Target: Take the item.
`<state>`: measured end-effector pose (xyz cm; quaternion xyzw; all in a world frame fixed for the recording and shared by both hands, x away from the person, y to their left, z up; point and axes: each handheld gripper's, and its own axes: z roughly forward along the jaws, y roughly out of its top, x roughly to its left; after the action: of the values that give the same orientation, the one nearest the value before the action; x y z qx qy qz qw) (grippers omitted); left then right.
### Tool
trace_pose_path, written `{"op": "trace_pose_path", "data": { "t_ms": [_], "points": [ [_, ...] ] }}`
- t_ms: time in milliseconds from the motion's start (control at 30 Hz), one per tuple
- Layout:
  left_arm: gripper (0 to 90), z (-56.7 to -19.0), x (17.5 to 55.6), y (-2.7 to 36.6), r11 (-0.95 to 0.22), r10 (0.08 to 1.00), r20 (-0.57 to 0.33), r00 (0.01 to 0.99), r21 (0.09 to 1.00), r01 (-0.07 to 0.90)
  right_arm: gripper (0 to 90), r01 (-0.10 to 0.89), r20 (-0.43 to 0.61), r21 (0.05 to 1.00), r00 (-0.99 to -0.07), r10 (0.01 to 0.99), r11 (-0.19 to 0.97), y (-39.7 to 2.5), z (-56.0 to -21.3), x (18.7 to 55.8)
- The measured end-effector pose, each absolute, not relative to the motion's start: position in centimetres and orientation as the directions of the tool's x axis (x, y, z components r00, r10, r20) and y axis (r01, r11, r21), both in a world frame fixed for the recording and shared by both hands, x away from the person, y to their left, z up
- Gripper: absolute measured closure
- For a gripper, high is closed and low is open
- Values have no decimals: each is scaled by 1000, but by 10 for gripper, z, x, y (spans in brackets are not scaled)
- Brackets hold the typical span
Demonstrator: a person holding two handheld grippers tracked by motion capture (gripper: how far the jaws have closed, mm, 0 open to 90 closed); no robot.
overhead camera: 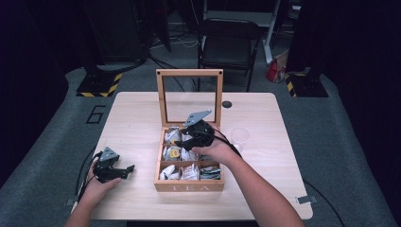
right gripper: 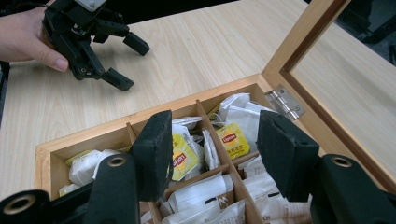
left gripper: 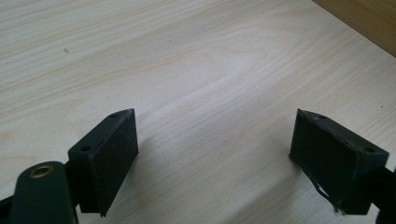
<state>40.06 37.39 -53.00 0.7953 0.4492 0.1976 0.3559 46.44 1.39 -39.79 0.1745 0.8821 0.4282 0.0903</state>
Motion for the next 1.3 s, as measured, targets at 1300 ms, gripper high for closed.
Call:
{"op": "trace_pose_path", "data": {
  "t_ms": [1300],
  "points": [
    [147,-530,401,374,-344,855,-4,519,743,573,560,288,80,746,-934,349,600,39,-431,473]
  ]
}}
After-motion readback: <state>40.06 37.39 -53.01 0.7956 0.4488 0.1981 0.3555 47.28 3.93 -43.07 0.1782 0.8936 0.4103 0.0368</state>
